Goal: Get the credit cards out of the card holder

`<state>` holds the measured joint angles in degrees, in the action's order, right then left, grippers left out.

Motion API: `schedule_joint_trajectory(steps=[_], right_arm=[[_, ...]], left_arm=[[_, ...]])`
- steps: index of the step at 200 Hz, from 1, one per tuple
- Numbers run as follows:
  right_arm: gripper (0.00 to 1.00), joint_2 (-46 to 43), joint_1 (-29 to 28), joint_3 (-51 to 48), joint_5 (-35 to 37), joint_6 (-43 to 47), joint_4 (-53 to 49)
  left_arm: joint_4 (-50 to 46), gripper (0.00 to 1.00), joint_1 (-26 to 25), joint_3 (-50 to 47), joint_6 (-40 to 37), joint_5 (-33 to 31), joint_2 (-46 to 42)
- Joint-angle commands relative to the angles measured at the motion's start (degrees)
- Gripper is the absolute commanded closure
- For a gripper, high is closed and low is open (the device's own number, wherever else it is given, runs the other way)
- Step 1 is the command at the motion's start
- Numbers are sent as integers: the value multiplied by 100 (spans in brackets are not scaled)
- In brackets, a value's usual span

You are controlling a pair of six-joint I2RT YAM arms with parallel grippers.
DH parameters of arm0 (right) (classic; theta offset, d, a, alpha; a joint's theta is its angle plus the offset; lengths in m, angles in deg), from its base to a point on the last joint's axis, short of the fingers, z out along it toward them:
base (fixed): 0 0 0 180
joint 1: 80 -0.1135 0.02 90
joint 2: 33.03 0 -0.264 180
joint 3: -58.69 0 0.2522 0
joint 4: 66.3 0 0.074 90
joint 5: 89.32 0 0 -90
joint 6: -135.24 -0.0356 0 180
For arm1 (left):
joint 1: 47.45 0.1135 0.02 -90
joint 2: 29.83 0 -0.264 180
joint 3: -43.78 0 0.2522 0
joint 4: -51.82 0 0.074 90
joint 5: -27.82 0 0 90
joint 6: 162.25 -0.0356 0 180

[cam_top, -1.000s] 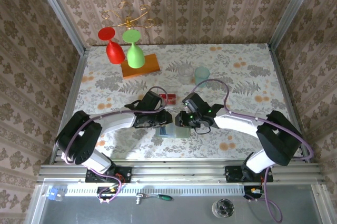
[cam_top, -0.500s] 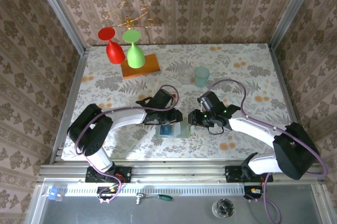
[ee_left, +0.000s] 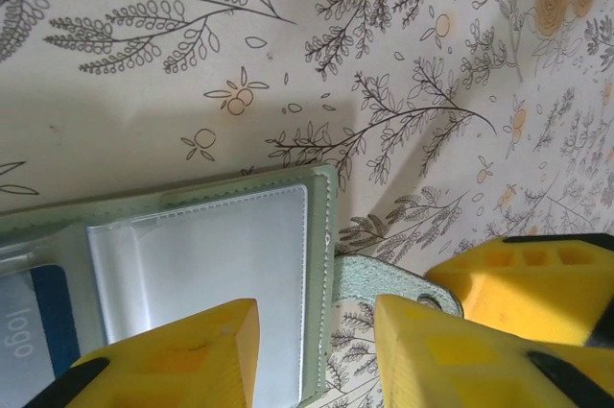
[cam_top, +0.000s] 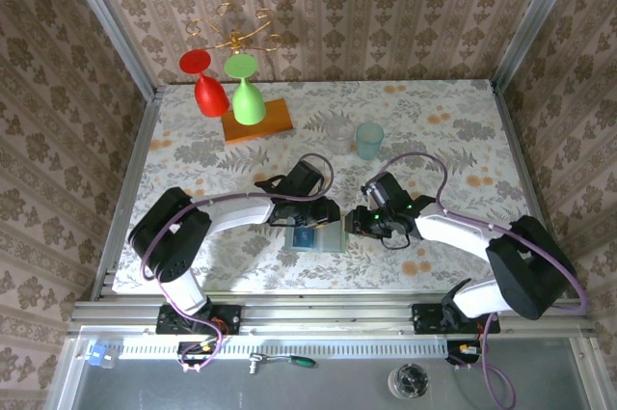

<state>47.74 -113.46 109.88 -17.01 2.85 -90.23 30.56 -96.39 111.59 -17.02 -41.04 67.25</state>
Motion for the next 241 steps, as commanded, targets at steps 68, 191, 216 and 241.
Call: schedule_joint_trajectory(steps=[68, 191, 216, 241], right_arm=[[71, 648, 14, 106, -22, 17, 253], [85, 1014, 111, 655, 236, 323, -113], [86, 961, 127, 636, 296, 337, -193], [86, 856, 137, 566, 395, 337, -276]], left_arm=[[-222, 62, 313, -257, -176, -159, -497], [-557, 62, 777, -1078, -242, -463, -1487], [-558, 62, 815, -1144, -259, -462, -1525], [-565, 62, 821, -1174, -293, -447, -1525]])
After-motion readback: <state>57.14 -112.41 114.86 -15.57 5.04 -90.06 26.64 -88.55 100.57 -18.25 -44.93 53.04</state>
